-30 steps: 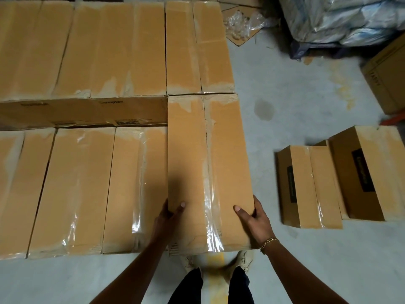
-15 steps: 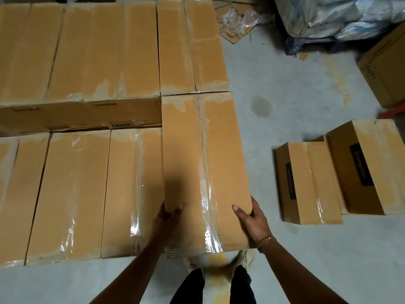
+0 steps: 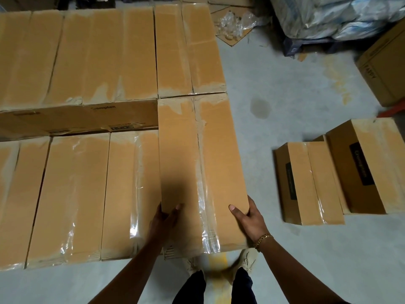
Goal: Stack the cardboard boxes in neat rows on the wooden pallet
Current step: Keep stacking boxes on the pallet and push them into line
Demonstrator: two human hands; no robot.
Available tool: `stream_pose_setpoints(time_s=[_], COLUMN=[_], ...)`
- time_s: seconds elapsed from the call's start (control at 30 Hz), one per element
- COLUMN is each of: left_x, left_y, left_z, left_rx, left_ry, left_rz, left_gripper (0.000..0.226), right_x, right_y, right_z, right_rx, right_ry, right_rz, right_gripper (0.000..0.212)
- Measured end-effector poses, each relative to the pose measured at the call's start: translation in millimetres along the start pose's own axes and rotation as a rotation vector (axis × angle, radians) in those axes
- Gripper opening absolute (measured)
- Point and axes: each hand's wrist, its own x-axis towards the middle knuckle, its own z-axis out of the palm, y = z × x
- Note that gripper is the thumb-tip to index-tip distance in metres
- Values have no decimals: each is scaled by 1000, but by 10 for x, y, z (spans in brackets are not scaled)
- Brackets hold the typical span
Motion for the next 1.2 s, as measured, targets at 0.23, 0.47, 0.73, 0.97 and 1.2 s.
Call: stream_pose_setpoints(time_s=[0.23,0.47,0.73,0.97,1.2], left_x=[-119,-316,-492,-509,-255], left_y=[86,-22,-283,-247,-554], left_z=[-48,-138,-57,-16,-98], left_rx=[7,44,81,74,138], left_ry=[-14,-96,-90,-78,-39], left_rz=[-2,-65,-121,-150,-150], left_gripper=[71,51,45,64,115], right_x=[-190,-610,-736,-732,-706], right_y=[-112,10,419,482,660], right_z=[-131,-247,-100,-104,-7], right_rx=[-63,-68,-21,-53,20], right_ry=[-72,-95,-55,-58,-27], right_rz=[-3,48,114,136,180], right_gripper=[76,62,60,82,62])
